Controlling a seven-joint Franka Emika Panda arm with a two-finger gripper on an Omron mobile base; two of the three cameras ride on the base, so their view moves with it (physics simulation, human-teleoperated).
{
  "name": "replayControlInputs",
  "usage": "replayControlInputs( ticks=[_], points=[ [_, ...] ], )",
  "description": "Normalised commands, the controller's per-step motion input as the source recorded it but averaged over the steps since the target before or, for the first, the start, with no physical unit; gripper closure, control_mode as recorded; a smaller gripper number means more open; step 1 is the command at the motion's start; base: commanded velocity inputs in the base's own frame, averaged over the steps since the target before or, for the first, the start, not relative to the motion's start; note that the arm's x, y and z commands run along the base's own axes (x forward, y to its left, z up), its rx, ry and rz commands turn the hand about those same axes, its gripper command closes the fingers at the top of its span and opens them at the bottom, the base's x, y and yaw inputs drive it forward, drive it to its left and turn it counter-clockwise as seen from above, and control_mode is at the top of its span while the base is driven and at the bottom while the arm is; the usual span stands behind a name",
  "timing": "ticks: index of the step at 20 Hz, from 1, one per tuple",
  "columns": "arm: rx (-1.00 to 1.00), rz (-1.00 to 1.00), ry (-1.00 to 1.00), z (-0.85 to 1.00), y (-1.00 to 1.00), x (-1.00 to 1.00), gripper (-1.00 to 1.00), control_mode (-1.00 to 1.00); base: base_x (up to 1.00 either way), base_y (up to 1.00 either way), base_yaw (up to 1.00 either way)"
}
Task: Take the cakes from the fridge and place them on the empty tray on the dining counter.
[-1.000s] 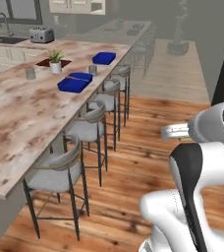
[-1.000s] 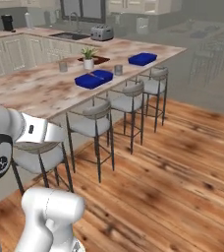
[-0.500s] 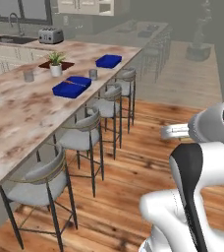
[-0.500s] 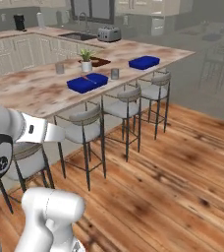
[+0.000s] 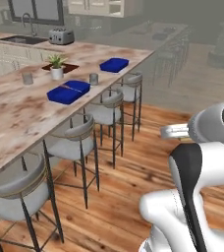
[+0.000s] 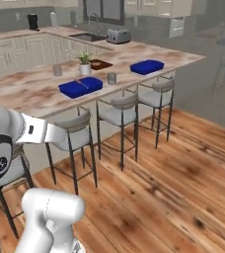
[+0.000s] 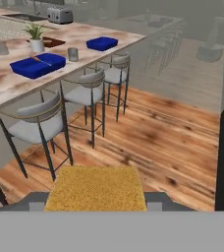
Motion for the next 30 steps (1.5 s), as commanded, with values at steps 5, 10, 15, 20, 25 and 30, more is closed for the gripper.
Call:
replayControlInputs(
  ticks=[5, 10, 15, 20, 25, 30],
  points=[
    [0.00, 0.00, 0.00, 0.00, 0.00, 0.00, 1.00, 1.00, 0.33, -0.80, 0.23],
    [0.00, 0.00, 0.00, 0.00, 0.00, 0.00, 1.00, 1.00, 0.32, -0.82, 0.23],
    [0.00, 0.00, 0.00, 0.00, 0.00, 0.00, 1.00, 1.00, 0.32, -0.83, 0.23],
    [0.00, 0.00, 0.00, 0.00, 0.00, 0.00, 1.00, 1.00, 0.32, -0.81, 0.23],
    [0.00, 0.00, 0.00, 0.00, 0.00, 0.00, 1.00, 1.00, 0.32, -0.81, 0.23],
    [0.00, 0.00, 0.00, 0.00, 0.00, 0.00, 1.00, 1.00, 0.35, -0.73, 0.23]
  ],
)
